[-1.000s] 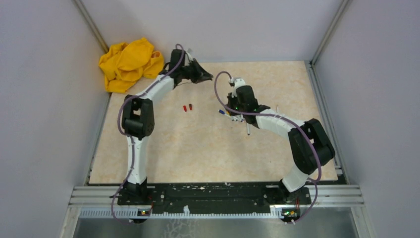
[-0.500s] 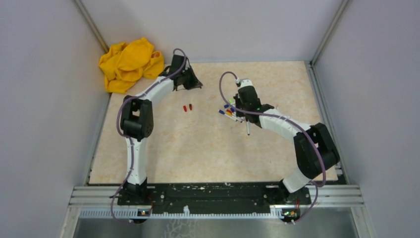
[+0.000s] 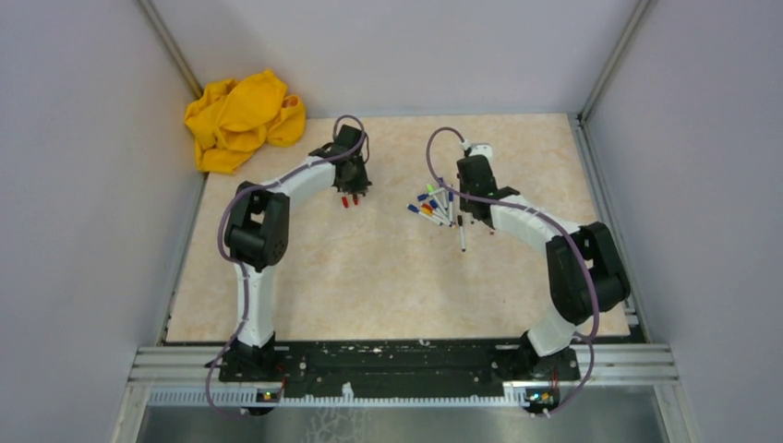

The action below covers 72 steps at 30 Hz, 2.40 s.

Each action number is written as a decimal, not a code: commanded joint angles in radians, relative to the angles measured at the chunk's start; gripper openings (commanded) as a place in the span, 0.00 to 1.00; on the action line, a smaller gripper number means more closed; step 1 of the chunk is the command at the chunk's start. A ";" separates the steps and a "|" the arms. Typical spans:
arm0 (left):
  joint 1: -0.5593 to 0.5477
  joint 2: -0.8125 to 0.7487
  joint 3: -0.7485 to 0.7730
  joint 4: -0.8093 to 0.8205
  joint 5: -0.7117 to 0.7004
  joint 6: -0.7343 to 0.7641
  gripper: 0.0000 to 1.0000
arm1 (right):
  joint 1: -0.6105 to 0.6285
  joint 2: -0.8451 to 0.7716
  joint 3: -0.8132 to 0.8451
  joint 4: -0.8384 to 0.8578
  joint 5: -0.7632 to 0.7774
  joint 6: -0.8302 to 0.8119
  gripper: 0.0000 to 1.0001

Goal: Open the pen caps

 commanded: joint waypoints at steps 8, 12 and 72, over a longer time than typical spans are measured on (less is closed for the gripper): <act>-0.019 -0.009 -0.031 -0.055 -0.106 0.017 0.17 | -0.026 0.088 0.018 0.016 0.063 0.029 0.00; -0.019 -0.003 -0.042 -0.055 -0.111 0.014 0.32 | -0.036 0.114 0.012 0.020 0.063 0.031 0.00; -0.028 -0.222 -0.127 0.249 0.225 -0.018 0.99 | 0.050 0.018 -0.129 -0.023 -0.093 0.031 0.47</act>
